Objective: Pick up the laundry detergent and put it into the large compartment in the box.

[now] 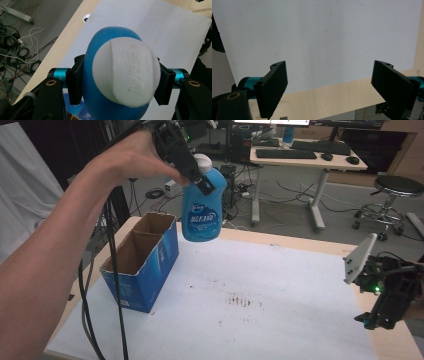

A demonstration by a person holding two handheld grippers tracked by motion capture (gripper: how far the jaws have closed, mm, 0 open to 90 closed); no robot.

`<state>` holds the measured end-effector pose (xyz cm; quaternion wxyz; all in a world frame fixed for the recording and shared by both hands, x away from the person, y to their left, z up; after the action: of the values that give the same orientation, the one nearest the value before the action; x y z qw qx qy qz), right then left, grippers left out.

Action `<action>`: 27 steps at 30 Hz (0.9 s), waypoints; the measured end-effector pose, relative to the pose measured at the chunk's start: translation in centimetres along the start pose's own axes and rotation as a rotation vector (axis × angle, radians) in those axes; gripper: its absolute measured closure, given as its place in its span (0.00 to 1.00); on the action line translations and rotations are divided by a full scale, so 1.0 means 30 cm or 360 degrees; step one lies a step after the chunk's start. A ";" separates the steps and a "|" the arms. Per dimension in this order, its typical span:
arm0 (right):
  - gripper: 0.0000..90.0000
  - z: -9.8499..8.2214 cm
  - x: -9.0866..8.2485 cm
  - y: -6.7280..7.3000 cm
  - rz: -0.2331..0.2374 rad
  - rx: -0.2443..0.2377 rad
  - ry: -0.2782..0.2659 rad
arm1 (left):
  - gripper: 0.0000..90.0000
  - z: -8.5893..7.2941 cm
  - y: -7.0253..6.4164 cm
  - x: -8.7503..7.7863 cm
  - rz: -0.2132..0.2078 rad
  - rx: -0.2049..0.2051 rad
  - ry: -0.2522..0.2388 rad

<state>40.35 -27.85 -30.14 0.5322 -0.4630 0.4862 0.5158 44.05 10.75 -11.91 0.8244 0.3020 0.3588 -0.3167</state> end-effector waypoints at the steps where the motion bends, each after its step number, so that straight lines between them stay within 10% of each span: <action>1: 0.14 0.000 0.000 0.000 0.0000 0.0000 0.0000 | 0.43 0.000 0.000 0.000 0.0000 0.0000 0.0000; 27: 0.14 0.013 0.014 -0.011 0.0020 -0.0007 0.0015 | 0.43 -0.352 0.181 -0.086 0.0218 -0.0331 0.0141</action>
<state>40.68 -27.42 -30.52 0.5257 -0.4634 0.4905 0.5181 42.44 22.55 -14.32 0.8543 0.2524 0.4043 -0.2073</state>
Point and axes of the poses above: each handheld gripper's, and its own axes: x roughly forward along the jaws, z roughly out of its top, y roughly to its left, the point moved 5 cm from there along x, roughly forward along the jaws, and after that the axes turned 13 degrees about z, right-handed, at the moved point
